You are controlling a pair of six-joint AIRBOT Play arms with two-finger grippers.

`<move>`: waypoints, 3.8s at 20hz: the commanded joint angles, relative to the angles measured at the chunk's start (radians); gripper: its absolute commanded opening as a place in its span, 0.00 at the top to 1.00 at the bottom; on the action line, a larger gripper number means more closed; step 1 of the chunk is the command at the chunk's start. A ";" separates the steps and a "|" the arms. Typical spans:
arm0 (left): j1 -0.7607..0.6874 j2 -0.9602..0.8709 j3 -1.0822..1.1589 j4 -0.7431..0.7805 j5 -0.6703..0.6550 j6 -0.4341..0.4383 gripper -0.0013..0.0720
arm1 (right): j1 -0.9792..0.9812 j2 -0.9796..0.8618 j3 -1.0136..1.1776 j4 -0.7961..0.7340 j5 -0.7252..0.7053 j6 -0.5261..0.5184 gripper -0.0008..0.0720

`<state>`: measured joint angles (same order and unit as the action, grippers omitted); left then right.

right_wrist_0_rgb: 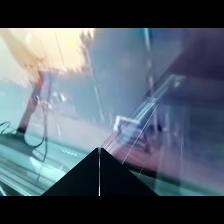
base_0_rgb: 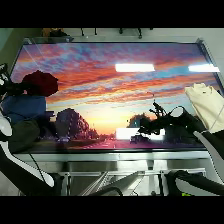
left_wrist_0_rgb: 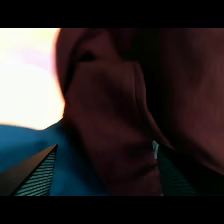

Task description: Fold the shirts.

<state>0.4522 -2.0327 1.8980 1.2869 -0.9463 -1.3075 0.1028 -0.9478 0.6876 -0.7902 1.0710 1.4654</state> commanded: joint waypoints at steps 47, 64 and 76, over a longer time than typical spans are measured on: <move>-0.744 0.867 -1.254 -0.573 0.038 0.021 0.03 | 0.121 -0.194 0.215 0.055 -0.035 -0.345 0.32; -0.869 0.526 -1.012 -0.599 0.134 0.079 0.96 | 0.185 -0.217 0.215 0.166 -0.269 -0.397 0.97; -0.707 1.178 -0.531 -0.598 -0.177 0.031 0.97 | -0.005 0.186 0.917 0.103 0.236 -0.480 0.97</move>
<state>-0.2935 -1.0149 1.1851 0.6880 -1.0679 -1.2575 0.1215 -0.8661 1.3468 -0.6727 1.1950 1.0153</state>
